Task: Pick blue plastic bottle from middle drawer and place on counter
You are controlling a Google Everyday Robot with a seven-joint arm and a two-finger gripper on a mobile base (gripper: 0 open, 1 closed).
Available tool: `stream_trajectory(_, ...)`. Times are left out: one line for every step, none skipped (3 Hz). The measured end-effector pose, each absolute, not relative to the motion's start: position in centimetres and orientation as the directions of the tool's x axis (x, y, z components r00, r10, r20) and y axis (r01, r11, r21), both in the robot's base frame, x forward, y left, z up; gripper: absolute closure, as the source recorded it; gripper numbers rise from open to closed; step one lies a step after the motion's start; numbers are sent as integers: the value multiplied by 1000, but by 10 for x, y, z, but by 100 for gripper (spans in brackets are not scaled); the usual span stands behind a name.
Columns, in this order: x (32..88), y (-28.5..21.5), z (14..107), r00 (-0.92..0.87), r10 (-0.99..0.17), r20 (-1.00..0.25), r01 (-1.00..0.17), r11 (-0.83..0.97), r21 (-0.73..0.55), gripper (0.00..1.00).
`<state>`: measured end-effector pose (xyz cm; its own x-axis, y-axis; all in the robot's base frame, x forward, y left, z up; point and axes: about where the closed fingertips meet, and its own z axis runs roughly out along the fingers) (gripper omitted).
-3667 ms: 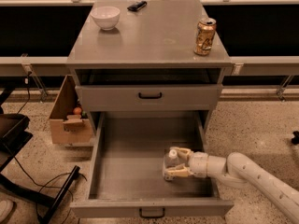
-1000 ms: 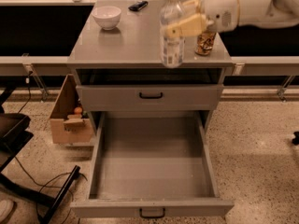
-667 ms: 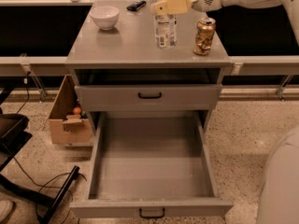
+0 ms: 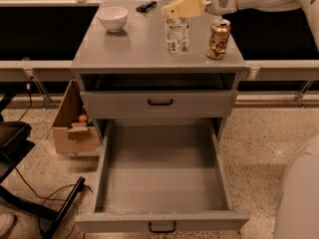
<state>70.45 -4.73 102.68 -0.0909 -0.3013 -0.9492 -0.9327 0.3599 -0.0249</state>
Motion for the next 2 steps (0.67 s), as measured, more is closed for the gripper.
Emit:
stream_trajectory(715, -43, 1027, -84, -297, -951, -926, 375, -35, 100)
stream_trajectory(754, -29, 1029, -98, -244, -965, -895, 446, -22, 100)
